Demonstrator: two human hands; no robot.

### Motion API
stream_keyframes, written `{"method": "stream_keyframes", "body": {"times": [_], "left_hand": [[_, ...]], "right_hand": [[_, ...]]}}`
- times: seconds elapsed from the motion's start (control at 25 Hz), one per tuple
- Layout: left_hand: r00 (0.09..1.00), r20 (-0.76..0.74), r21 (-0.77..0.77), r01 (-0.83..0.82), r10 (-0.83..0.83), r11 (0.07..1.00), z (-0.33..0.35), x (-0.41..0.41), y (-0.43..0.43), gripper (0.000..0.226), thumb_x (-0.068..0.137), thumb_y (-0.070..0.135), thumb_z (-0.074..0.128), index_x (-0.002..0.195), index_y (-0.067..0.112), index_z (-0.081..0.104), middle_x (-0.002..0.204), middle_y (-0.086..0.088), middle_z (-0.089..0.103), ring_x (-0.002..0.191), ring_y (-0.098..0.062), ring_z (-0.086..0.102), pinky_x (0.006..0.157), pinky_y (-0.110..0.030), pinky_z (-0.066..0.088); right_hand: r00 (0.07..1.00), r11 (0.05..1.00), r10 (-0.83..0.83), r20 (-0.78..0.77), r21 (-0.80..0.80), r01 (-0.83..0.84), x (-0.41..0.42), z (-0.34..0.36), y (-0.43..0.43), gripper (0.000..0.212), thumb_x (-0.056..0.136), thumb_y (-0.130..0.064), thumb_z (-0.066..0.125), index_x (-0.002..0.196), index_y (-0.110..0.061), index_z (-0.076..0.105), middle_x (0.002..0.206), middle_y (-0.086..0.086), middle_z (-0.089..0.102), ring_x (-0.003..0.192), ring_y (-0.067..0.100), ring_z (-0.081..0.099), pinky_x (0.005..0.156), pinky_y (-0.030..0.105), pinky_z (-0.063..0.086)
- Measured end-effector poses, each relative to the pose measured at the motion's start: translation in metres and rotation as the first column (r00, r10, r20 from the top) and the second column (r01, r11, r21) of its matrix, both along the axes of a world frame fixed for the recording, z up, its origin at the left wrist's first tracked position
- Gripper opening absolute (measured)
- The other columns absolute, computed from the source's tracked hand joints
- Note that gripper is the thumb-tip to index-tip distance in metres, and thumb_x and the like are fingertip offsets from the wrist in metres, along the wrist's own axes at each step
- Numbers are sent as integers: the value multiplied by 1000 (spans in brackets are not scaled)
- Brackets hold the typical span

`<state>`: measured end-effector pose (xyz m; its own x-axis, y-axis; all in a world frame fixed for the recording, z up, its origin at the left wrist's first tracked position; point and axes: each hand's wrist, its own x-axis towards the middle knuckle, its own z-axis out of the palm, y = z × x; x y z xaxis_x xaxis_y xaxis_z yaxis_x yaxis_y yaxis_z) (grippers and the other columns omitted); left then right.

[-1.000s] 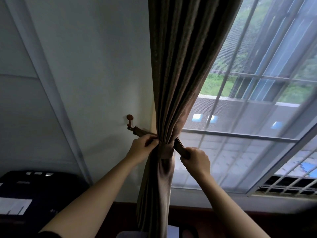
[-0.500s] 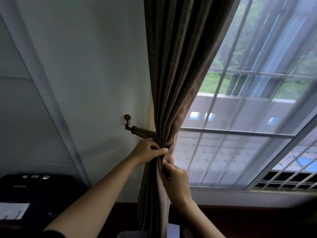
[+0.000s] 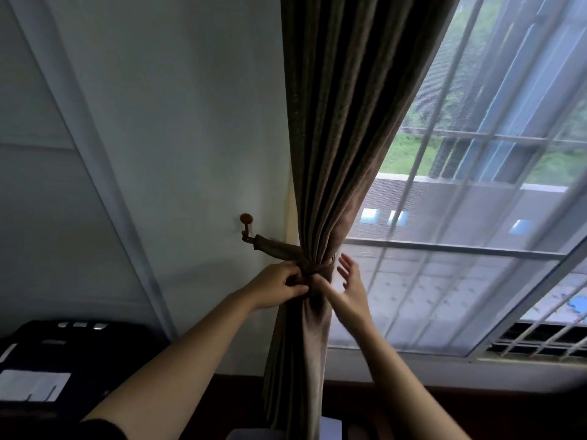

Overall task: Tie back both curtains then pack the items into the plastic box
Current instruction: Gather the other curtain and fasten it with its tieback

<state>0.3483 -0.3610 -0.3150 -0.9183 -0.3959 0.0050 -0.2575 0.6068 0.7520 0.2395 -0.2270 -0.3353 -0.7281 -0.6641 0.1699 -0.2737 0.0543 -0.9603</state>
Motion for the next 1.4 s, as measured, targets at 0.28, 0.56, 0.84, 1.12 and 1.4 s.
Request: {"method": "stream_keyframes", "body": {"times": [0.28,0.56,0.84,1.12,1.4], "left_hand": [[1000,15,106,16,-17,994,0,4,-5,5,87,17,61,89,13,59,90,0,61,85,-15,60,71,-24,45],[1000,-17,52,-4,5,999,2,27,-50,8,87,20,64,79,20,62,71,5,65,61,2,63,56,-8,43],[832,-232,540,-321,504,778,-26,35,-89,9,84,9,67,91,14,68,79,-4,69,67,-10,65,70,-26,50],[562,-112,870,-343,820,354,-31,-4,-104,32,86,6,63,117,4,53,95,-15,63,90,-30,65,82,-40,55],[553,-180,524,-646,814,555,-33,-10,-110,31,85,12,64,116,9,63,99,-15,68,92,-26,65,92,-35,51]], "right_hand": [[996,989,12,-86,147,1,-31,16,-57,65,55,-31,81,114,-16,56,101,2,69,93,15,67,80,36,56],[999,994,4,-38,108,0,-38,9,-67,50,67,-16,80,112,-11,60,101,5,69,96,20,67,79,32,56],[987,982,-145,-70,112,152,4,7,-87,69,52,-54,70,111,-24,53,96,-3,70,92,17,66,80,38,56],[973,953,-156,-168,234,193,24,12,-115,82,55,-59,72,120,-23,36,102,-4,55,109,29,54,94,51,44],[970,974,-75,-232,191,121,36,9,-122,85,66,-29,81,131,-14,28,122,1,53,111,24,56,82,29,44]]}}
